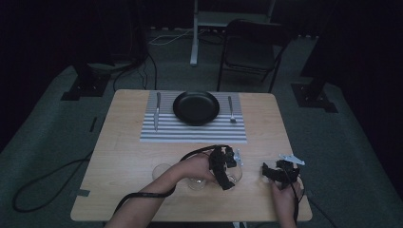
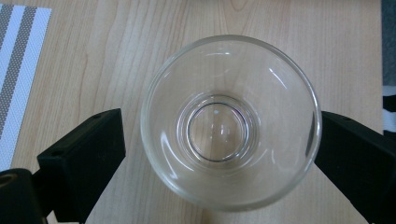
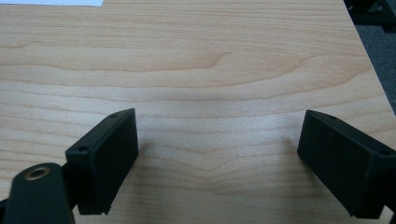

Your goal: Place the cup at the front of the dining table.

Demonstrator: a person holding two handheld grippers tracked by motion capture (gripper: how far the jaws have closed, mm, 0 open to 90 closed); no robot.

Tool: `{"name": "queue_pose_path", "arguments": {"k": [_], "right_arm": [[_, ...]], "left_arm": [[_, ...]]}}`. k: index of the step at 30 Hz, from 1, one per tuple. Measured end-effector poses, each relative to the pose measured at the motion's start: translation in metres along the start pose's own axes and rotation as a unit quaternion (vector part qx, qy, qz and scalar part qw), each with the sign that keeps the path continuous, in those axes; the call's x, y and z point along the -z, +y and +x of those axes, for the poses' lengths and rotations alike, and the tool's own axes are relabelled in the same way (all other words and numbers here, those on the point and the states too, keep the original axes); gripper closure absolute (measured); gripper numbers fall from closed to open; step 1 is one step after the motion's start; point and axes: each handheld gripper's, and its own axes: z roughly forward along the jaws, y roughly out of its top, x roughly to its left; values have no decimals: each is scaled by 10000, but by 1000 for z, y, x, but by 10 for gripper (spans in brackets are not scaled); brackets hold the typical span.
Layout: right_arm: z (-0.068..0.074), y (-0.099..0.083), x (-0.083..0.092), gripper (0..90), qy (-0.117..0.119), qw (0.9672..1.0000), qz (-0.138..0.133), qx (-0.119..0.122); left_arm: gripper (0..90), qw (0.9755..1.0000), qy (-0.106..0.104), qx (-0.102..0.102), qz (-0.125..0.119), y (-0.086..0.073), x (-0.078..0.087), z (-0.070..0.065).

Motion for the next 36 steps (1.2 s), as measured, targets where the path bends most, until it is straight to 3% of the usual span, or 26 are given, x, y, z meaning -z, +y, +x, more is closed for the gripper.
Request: {"name": "queue_pose_path", "arguments": {"k": [7,9,14,15,17,19,22,29,36], "right_arm": [[0,0,0,118,0,10000,-1,-1],[0,0,0,118,0,10000,-1,-1],[0,0,0,118,0,10000,-2,-1],[0,0,0,118,0,10000,-1,1],[0,0,0,118,0,10000,0,0],[0,0,0,118,0,10000,-1,1],[0,0,0,118,2,10000,-2,3],[0,0,0,118,1,10000,-2,3],[0,0,0,118,1,10000,-2,4]], "left_arm": [[44,9999,46,-128,16,5,-3,-3],[48,9996,-17,-170,232,8,-7,-3],[74,9991,146,-183,346,10,-11,-3],[126,9992,105,-155,358,10,-12,-3],[151,9985,156,-274,457,11,-14,-6],[167,9985,156,-274,457,11,-14,-6],[176,9993,86,-105,355,10,-13,-5],[179,9986,27,-205,481,11,-12,-6],[179,9989,2,-114,453,10,-9,-4]]}}
